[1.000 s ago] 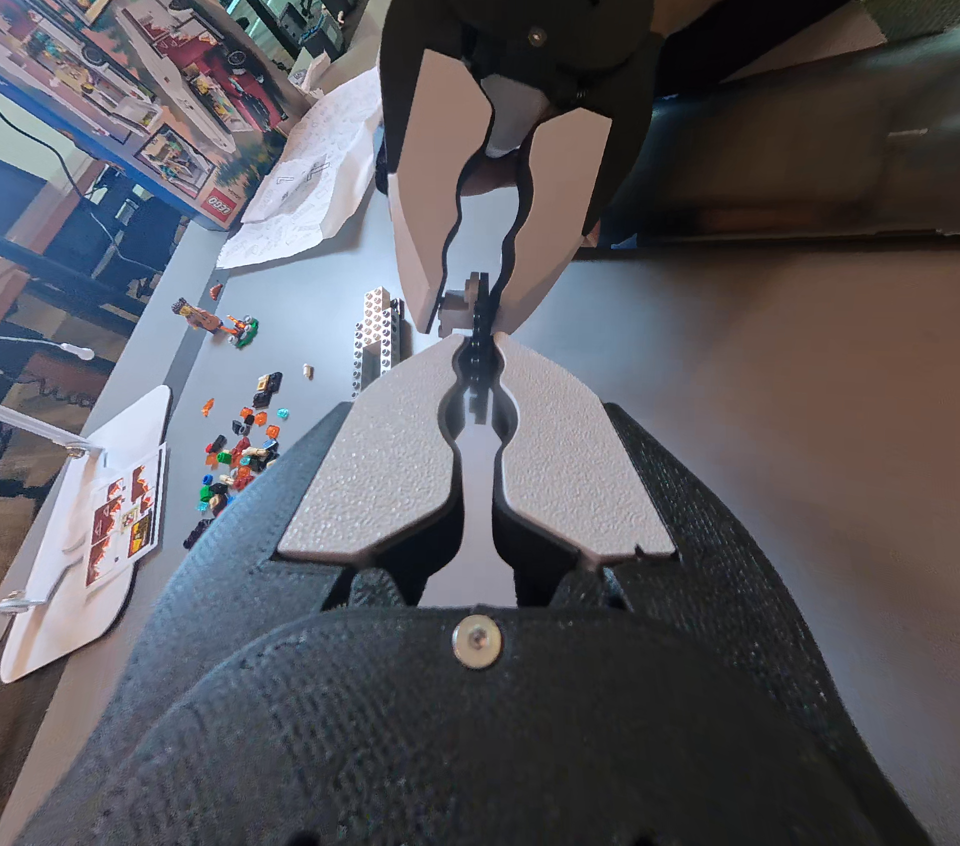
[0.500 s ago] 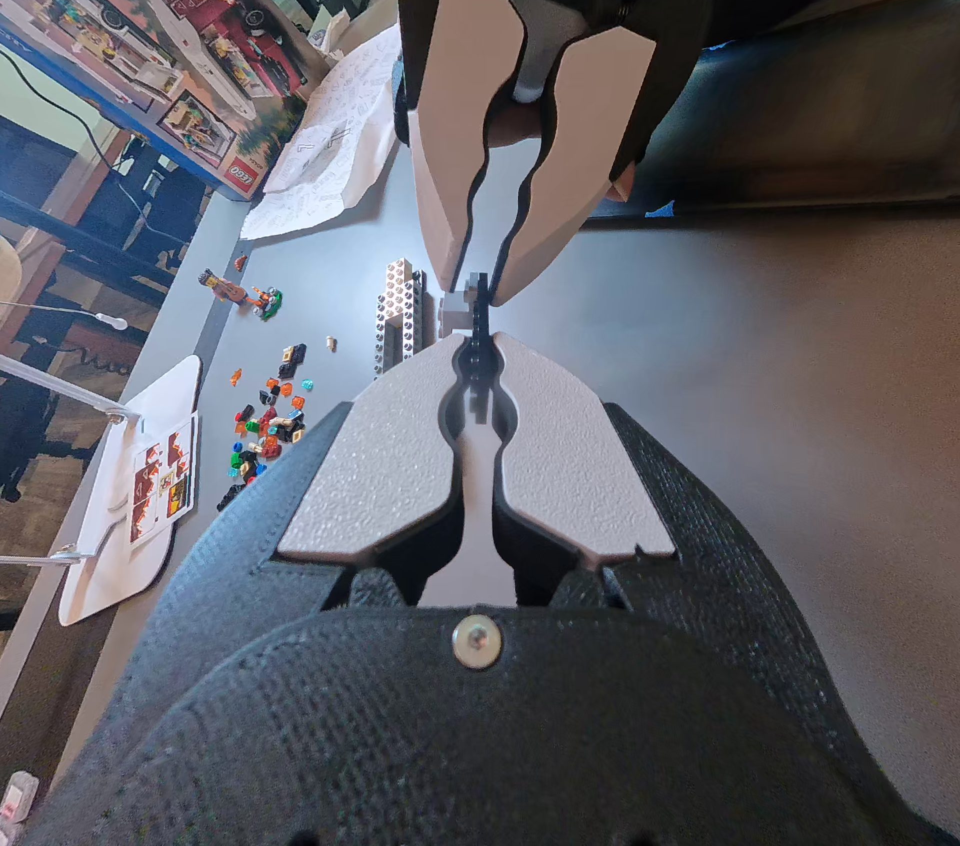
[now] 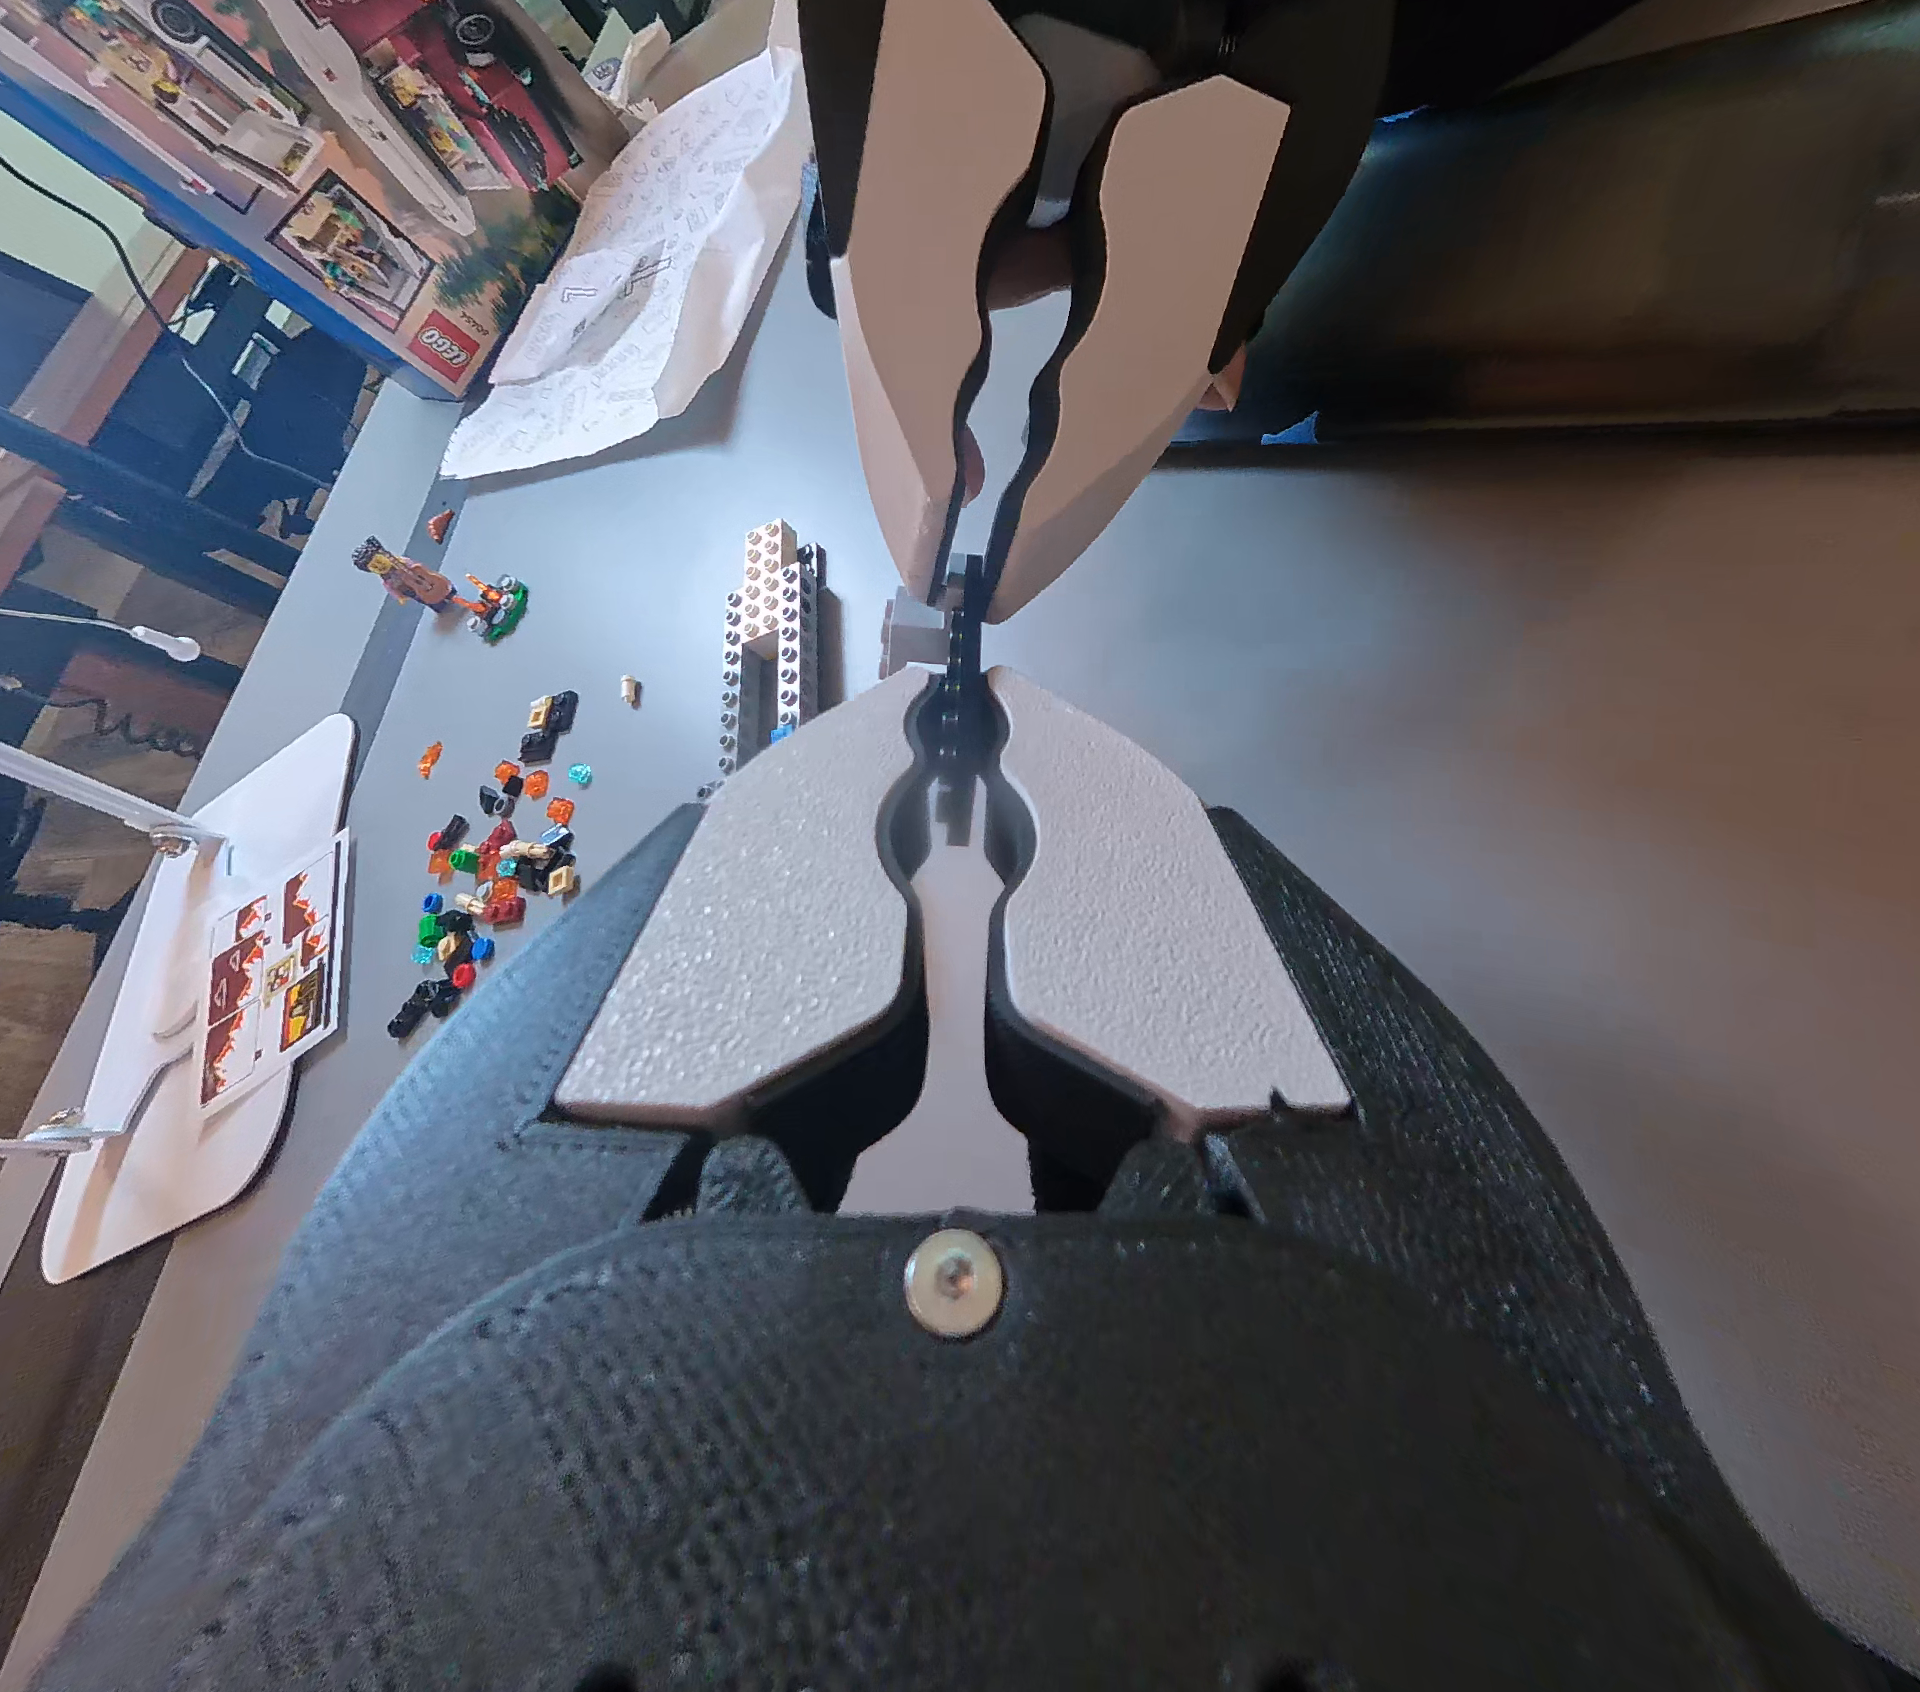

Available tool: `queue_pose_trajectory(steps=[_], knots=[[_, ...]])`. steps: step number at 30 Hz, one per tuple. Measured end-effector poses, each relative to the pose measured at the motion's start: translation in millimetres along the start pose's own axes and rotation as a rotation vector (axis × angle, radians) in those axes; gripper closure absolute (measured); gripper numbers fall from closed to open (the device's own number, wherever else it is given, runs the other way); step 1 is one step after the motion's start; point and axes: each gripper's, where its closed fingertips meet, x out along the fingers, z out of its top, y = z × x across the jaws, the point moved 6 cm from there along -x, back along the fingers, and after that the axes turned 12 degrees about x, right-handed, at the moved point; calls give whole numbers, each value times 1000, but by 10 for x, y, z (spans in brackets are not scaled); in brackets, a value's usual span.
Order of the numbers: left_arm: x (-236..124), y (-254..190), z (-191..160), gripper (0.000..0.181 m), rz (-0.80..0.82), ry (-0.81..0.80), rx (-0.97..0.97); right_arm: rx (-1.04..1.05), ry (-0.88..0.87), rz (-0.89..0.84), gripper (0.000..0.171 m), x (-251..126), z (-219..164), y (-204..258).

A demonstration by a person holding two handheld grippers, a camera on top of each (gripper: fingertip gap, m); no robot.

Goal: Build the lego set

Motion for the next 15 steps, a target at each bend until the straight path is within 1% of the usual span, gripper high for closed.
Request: queue_pose_trajectory(steps=[4,9,10,15], knots=[[21,-25,-20,176,-17,11,4,-21,20,11,164,15,-26,24],[3,4,-4,176,26,6,34,-5,-17,-2,163,-1,-2,-20],[-5,6,4,176,26,7,35,5,-26,-1,161,-17,4,-33],[10,-18,-5,176,17,22,57,53,26,15,135,7,-51,-61]])
